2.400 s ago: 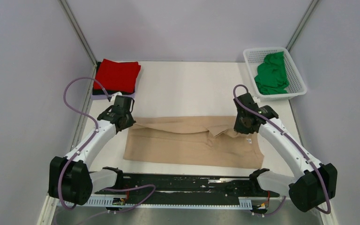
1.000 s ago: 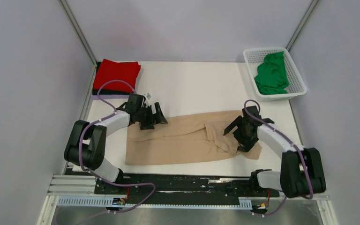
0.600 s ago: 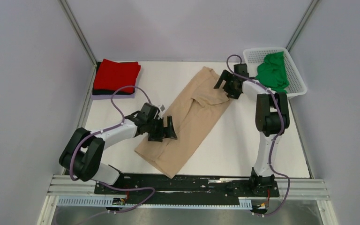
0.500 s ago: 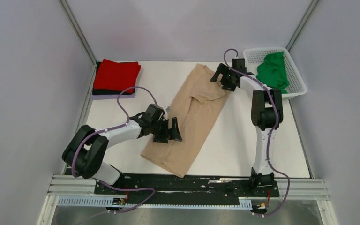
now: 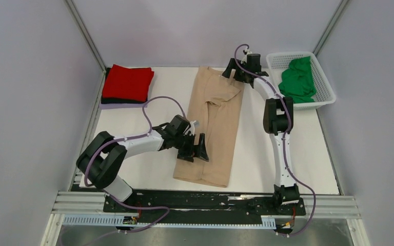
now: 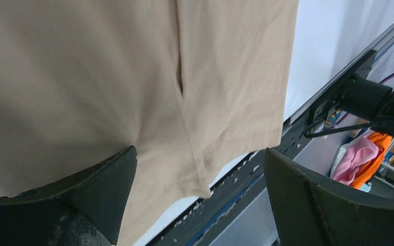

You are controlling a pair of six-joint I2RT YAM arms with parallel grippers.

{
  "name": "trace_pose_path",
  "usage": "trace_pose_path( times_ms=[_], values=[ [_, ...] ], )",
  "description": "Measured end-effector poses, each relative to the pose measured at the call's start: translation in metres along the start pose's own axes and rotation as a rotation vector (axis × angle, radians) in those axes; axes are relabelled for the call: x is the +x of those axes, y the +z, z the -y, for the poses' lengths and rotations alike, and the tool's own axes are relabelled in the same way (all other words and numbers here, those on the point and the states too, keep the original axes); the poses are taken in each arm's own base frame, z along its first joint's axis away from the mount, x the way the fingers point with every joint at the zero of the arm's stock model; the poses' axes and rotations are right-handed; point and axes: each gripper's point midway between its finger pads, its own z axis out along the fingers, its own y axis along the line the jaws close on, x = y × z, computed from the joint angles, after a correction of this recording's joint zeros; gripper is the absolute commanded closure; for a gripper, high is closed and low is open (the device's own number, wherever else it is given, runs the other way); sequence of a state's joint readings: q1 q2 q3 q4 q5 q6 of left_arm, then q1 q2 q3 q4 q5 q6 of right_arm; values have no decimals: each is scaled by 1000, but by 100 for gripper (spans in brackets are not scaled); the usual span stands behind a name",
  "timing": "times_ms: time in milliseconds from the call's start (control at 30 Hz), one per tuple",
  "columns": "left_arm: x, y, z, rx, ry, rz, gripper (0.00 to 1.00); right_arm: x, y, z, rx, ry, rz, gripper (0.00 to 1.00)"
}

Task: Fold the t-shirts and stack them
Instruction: Rotate the tshirt 90 degrees, then grab the bottom of the folded rectangular tshirt with both arms

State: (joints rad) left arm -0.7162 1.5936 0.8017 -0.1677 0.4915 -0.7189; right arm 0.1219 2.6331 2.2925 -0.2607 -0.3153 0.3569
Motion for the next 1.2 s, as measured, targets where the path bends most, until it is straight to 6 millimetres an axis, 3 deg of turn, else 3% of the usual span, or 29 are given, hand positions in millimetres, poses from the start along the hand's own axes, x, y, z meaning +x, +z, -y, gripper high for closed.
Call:
trace_pose_path(
  times_ms=[133,267,333,433,533,600,667,900,1033,1133,1200],
  values=[
    [19,-22,-7,-68,3,-44,0,-5,-11,-1,-14,-30,-8,0],
    [21,-52,-11,-168,34,-18,0,-15,-54,-15,-23,-45,-16,0],
    [17,-64,-14,-221,54,11,0,-24,-89,-29,-22,-56,1,0],
    [21,-72,-27,-296,52,9,3,-29,-159,-53,-8,-61,44,0],
    [36,-72,-46,-359,27,-29,12,-13,-225,-77,-9,-45,78,1],
    [49,-70,-57,-380,5,-60,19,15,-259,-92,-18,-23,71,1],
    [62,-69,-66,-401,-10,-91,25,52,-276,-102,-24,-11,29,1],
    [78,-63,-74,-423,-14,-120,48,228,-309,-116,-16,-64,-338,4],
    [82,-57,-78,-432,-13,-136,66,271,-341,-125,-50,-105,-437,9],
    [88,-53,-81,-440,-30,-161,98,287,-364,-142,-128,-153,-461,12],
    [89,-52,-81,-437,-35,-165,100,301,-375,-150,-166,-181,-495,15]
  ],
)
